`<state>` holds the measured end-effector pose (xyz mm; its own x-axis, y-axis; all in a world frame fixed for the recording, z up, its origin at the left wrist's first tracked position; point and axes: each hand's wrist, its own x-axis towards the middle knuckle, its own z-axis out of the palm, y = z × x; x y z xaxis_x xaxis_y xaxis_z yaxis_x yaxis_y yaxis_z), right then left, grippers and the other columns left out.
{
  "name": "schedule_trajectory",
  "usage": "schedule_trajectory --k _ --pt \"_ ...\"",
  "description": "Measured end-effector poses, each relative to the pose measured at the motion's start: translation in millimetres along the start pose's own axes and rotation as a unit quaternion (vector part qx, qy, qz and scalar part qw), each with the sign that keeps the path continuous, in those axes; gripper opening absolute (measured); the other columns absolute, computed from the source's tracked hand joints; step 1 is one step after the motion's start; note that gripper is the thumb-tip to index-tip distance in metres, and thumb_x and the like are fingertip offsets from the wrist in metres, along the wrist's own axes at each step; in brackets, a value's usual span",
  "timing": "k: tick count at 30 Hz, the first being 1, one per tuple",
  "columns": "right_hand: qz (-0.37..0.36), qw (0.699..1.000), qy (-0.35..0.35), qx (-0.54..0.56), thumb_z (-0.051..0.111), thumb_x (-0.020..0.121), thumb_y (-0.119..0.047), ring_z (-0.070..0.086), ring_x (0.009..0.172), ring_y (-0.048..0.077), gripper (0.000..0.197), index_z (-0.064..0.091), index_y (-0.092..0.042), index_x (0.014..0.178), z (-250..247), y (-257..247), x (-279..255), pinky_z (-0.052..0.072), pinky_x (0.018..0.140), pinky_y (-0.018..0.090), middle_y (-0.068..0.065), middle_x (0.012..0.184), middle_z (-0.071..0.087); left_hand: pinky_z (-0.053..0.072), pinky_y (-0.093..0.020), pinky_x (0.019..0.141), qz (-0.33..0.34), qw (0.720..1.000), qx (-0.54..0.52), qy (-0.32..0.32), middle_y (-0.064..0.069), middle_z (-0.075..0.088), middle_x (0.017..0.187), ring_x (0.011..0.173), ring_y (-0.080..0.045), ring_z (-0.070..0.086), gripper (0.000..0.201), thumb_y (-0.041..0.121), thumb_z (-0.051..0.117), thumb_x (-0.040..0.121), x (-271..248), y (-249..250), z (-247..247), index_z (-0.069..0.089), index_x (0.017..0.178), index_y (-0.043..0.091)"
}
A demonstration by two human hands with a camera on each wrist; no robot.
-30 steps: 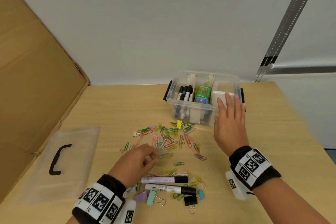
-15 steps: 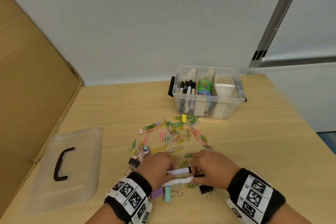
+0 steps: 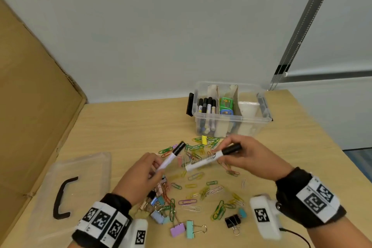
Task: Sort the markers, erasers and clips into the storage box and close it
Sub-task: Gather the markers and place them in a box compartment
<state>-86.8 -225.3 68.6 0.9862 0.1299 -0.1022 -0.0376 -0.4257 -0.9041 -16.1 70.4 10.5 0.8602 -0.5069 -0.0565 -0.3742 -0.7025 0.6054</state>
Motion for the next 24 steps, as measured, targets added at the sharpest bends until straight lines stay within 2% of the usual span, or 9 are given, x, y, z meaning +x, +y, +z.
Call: schedule_trajectory --k 3,7,10,12,14,17,19,22,24 --pt "-0.038 0.991 0.068 0.106 0.066 0.084 -0.006 0.067 0.103 0.015 0.014 0.061 -0.012 0.095 -19 -24 13 0.053 0.091 0.030 -0.001 0.108 0.071 0.045 -0.020 0.061 -0.018 0.998 -0.046 0.035 0.011 0.055 0.095 0.074 -0.006 0.056 0.003 0.032 0.051 0.093 3 -9 -8 0.050 0.096 0.030" --pt "-0.051 0.961 0.179 0.206 0.061 0.087 -0.001 0.067 0.104 0.022 0.013 0.056 -0.009 0.096 -36 -41 43 0.054 0.091 0.040 0.004 0.108 0.071 0.044 -0.022 0.061 -0.029 0.995 -0.070 0.063 0.012 0.056 0.090 0.071 -0.006 0.055 0.002 0.032 0.048 0.095 4 -10 -12 0.048 0.095 0.030" --pt "-0.040 0.940 0.312 0.131 0.067 0.083 -0.010 0.066 0.101 0.023 0.021 0.054 -0.020 0.095 -44 -39 79 0.054 0.090 0.043 0.003 0.103 0.066 0.044 -0.020 0.061 -0.034 0.993 -0.081 0.076 0.012 0.058 0.089 0.071 -0.005 0.055 0.002 0.033 0.048 0.095 1 -7 -12 0.047 0.095 0.031" --pt "-0.020 0.935 0.348 0.063 0.067 0.082 -0.013 0.065 0.096 0.022 0.033 0.046 -0.018 0.107 -45 -41 102 0.055 0.082 0.033 0.005 0.102 0.061 0.044 -0.018 0.061 -0.036 0.993 -0.082 0.078 0.012 0.058 0.090 0.074 -0.002 0.055 0.001 0.033 0.047 0.095 -1 -6 -10 0.047 0.096 0.032" --pt "0.010 0.942 0.337 -0.013 0.063 0.085 -0.012 0.063 0.087 0.022 0.045 0.035 -0.014 0.120 -43 -43 124 0.052 0.072 0.027 0.007 0.099 0.058 0.045 -0.017 0.062 -0.041 0.993 -0.079 0.078 0.013 0.058 0.091 0.075 -0.001 0.056 0.003 0.034 0.047 0.095 -2 -6 -9 0.047 0.097 0.033" --pt "0.057 0.943 0.297 -0.142 0.057 0.087 -0.012 0.065 0.074 0.027 0.054 0.022 -0.014 0.128 -38 -44 157 0.058 0.069 0.041 0.004 0.080 0.056 0.044 -0.014 0.061 -0.043 0.993 -0.075 0.080 0.013 0.058 0.092 0.076 -0.001 0.055 0.004 0.034 0.047 0.095 -5 -5 -9 0.047 0.098 0.032" --pt "0.119 0.941 0.253 -0.192 0.055 0.088 -0.015 0.066 0.071 0.029 0.061 0.017 -0.014 0.135 -37 -45 180 0.059 0.068 0.043 0.007 0.077 0.057 0.043 -0.013 0.061 -0.042 0.993 -0.073 0.079 0.014 0.057 0.091 0.078 0.001 0.054 0.003 0.033 0.047 0.095 -7 -5 -9 0.046 0.098 0.033" --pt "0.210 0.936 0.174 -0.222 0.053 0.091 -0.016 0.066 0.079 0.034 0.065 0.011 -0.010 0.140 -36 -44 209 0.058 0.076 0.045 0.015 0.089 0.063 0.042 -0.012 0.062 -0.045 0.994 -0.070 0.076 0.014 0.057 0.091 0.079 0.002 0.053 0.002 0.033 0.047 0.095 -9 -5 -10 0.046 0.097 0.034" --pt "0.230 0.932 0.142 -0.241 0.052 0.089 -0.014 0.065 0.094 0.037 0.056 0.021 -0.003 0.135 -36 -40 220 0.054 0.085 0.048 0.022 0.109 0.063 0.042 -0.011 0.062 -0.045 0.994 -0.066 0.075 0.016 0.056 0.092 0.081 0.002 0.053 0.002 0.033 0.047 0.095 -10 -4 -9 0.046 0.097 0.034"
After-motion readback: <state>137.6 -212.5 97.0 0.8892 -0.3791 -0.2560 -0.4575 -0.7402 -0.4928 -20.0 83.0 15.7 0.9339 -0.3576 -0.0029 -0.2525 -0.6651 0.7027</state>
